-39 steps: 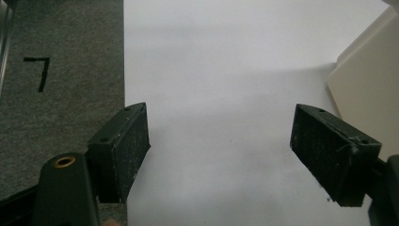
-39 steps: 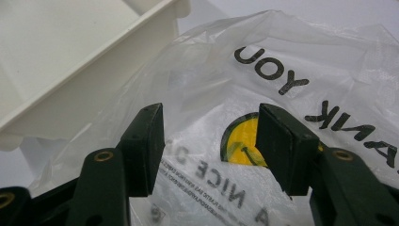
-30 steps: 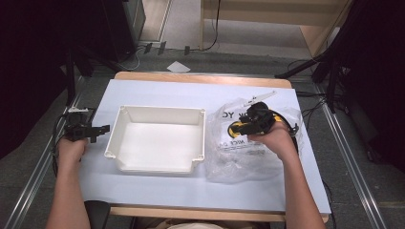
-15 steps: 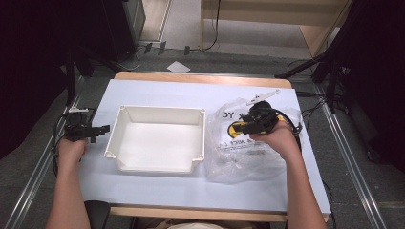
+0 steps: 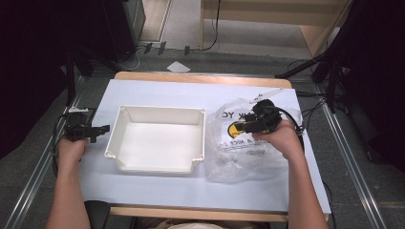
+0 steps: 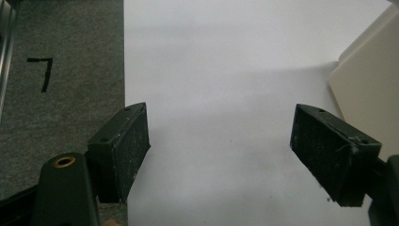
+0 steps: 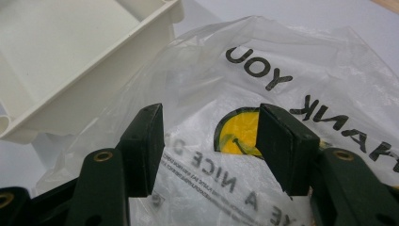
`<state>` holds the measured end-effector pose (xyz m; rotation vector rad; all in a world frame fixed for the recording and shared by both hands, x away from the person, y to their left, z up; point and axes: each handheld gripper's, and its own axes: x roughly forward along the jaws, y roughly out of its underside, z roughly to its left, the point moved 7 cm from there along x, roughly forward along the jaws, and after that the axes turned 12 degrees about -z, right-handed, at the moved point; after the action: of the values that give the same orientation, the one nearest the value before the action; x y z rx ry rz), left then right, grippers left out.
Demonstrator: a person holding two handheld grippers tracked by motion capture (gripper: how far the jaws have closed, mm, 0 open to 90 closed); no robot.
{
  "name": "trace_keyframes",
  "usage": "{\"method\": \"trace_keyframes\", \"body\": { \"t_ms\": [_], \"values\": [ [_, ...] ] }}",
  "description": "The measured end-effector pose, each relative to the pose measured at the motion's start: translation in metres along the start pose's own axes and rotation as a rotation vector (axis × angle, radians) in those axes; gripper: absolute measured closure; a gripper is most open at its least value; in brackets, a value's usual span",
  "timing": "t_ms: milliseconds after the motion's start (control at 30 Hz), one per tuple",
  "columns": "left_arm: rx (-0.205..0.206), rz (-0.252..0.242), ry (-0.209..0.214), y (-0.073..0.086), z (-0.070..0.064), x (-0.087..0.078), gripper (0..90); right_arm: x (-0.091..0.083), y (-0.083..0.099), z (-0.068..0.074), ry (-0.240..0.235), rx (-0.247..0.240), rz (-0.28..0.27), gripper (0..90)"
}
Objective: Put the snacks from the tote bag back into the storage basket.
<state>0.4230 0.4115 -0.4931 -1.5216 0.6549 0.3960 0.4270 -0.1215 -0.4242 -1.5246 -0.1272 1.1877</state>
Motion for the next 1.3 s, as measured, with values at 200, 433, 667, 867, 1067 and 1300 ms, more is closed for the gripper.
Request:
{"method": "trace_keyframes", "body": {
  "t_ms": [200, 433, 667, 867, 1067, 1300],
  "values": [
    [-0.004, -0.001, 0.001, 0.000, -0.001, 0.000, 21.5, -0.007, -0.002, -0.002, 0.004, 0.000, -0.012, 45.4],
    [-0.005, -0.003, 0.000, 0.000, 0.000, 0.000, 21.5, -0.015, -0.004, -0.006, 0.019, 0.019, -0.026, 44.8],
    [-0.007, -0.007, -0.001, -0.001, 0.000, 0.000, 21.5, -0.024, -0.007, -0.008, 0.026, 0.009, -0.045, 44.7],
    [-0.008, -0.006, -0.002, -0.001, 0.001, -0.001, 21.5, -0.030, -0.007, -0.011, 0.036, 0.015, -0.052, 44.4],
    [-0.007, -0.008, 0.001, -0.001, 0.001, -0.001, 21.5, -0.037, -0.006, -0.016, 0.051, 0.010, -0.059, 43.6],
    [-0.007, -0.014, -0.003, -0.002, 0.001, -0.001, 21.5, -0.044, -0.003, -0.023, 0.086, 0.013, -0.055, 43.6]
  ]
}}
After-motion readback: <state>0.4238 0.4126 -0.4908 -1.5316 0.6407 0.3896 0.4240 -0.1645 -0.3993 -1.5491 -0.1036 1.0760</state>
